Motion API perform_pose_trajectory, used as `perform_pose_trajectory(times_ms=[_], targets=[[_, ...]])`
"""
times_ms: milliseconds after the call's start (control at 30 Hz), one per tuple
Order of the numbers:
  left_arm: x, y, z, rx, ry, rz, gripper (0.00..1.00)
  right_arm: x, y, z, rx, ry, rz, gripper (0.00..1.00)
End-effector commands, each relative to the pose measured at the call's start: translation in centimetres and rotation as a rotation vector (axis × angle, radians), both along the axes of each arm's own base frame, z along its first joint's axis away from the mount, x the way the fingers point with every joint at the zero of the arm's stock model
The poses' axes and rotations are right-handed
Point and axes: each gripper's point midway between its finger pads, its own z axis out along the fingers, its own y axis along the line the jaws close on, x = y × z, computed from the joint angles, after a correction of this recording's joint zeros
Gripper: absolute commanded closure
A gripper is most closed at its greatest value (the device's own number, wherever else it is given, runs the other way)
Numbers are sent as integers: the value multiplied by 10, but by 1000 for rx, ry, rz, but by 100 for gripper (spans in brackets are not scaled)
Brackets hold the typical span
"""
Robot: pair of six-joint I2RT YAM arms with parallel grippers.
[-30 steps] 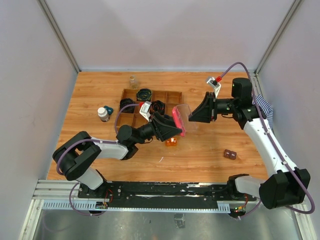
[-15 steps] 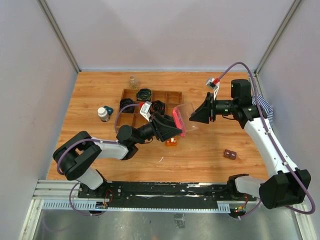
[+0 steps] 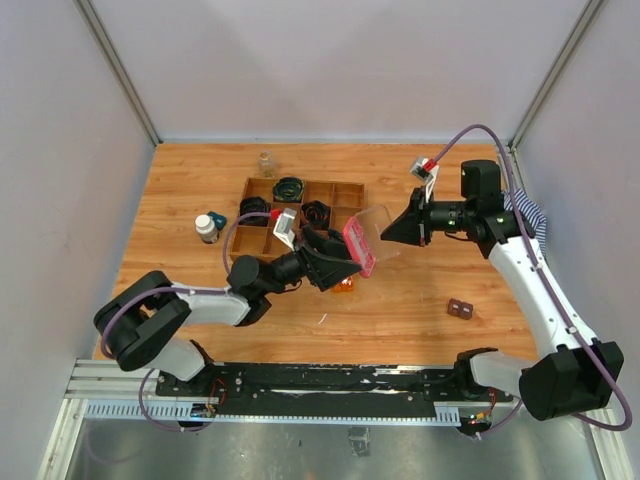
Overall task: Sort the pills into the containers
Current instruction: Place the pill container at the center of the board.
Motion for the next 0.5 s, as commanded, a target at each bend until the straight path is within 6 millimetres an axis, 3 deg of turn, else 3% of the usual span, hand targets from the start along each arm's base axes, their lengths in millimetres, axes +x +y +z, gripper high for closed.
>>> perform_pose_trajectory(times_ms=[0, 200, 467], targets=[[3, 19, 10, 5, -85, 124, 10, 6, -7, 11, -60, -128, -27, 100], [8, 40, -13, 122, -96, 249, 3, 9, -22, -1, -190, -226, -37, 99], [11, 63, -23, 243, -43, 346, 3, -4, -59, -53, -491, -295, 90, 96]])
